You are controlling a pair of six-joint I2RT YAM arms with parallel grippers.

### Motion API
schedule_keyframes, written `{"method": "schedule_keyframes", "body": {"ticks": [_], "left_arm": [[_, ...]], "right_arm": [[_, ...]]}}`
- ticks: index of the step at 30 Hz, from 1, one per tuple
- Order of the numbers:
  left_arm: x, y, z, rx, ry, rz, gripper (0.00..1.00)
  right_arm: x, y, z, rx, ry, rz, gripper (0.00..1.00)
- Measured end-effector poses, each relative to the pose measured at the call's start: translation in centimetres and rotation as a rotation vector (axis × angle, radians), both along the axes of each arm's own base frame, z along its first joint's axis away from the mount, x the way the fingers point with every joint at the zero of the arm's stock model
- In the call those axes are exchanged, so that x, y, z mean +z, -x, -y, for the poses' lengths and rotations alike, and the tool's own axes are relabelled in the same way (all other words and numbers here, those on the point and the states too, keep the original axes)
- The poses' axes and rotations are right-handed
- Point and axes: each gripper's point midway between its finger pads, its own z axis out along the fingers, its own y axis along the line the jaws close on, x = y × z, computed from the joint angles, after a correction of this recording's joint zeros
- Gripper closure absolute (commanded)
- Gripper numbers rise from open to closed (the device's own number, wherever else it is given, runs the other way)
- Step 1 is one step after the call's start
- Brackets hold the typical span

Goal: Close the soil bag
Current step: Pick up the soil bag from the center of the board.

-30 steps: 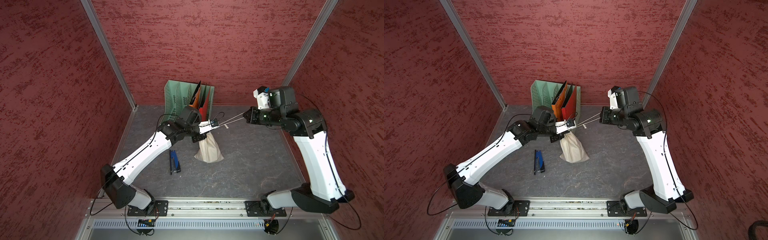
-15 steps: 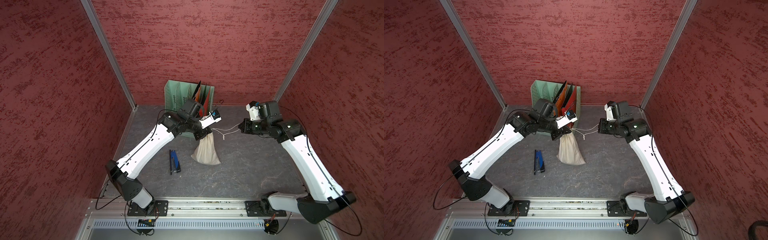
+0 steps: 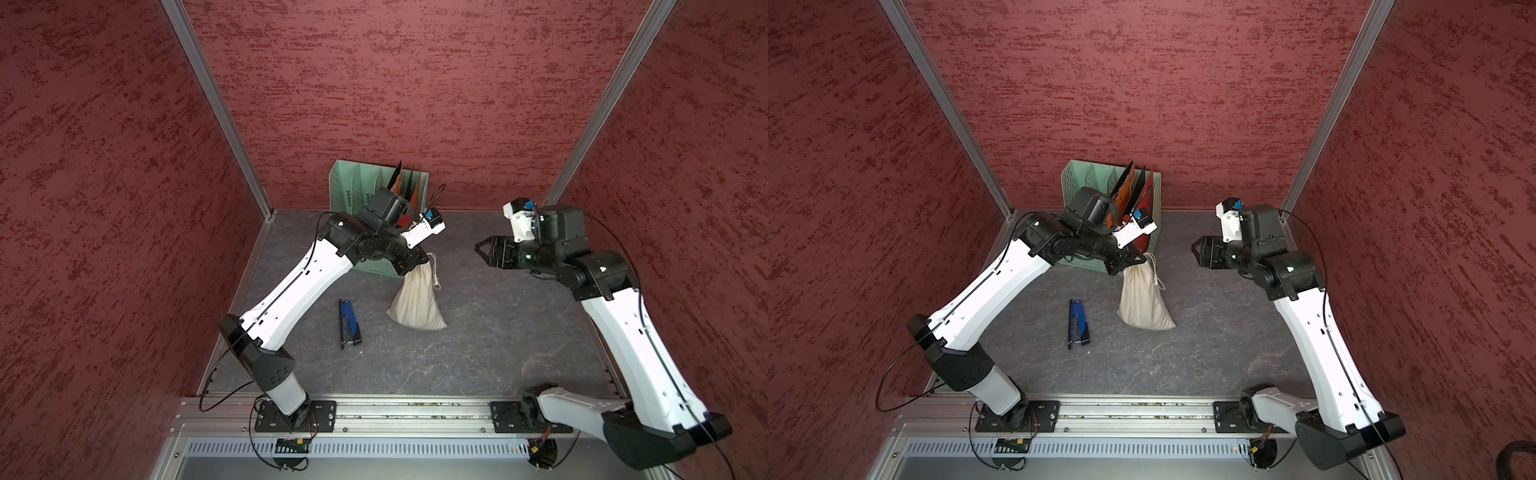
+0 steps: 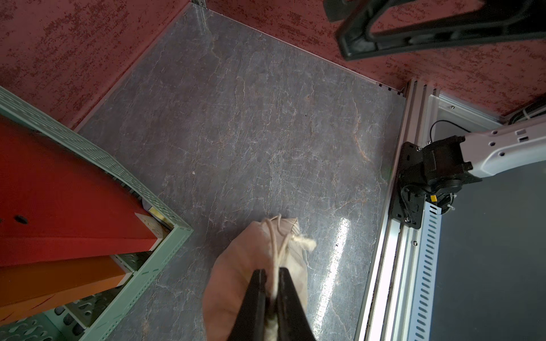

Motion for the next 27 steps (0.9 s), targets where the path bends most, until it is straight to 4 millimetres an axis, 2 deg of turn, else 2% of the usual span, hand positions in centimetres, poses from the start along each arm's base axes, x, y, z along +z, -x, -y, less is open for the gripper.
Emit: {"method": "schedule_keyframes", "body": {"ticks": [3, 5, 9, 14, 20, 27], "left_arm": [[0.3, -0.1, 0.4, 0.001, 0.015, -0.018, 1.00], [0.4, -0.2, 0.7, 0.001, 0.021, -0.028, 1.00], [0.8, 0.0, 0.9, -0.001, 0.034, -0.047, 1.00], [2.8, 0.2, 1.2, -0.008, 0.080, -0.031, 1.00], [4.6, 0.4, 1.6, -0.022, 0.127, -0.021, 1.00], [4.3, -0.5, 3.2, -0.036, 0.132, -0.038, 1.00]], "right_arm": [[2.1, 1.3, -1.4, 0.116, -0.051, 0.112, 0.20], [2.6, 2.1, -2.6, 0.208, -0.081, 0.166, 0.20], [1.1, 2.7, -4.7, 0.364, -0.115, 0.200, 0.20], [-1.2, 2.3, -6.9, 0.513, -0.162, 0.157, 0.21], [-1.9, 2.5, -9.0, 0.687, -0.242, 0.137, 0.20], [-1.9, 3.9, -10.5, 0.823, -0.292, 0.165, 0.22]]}}
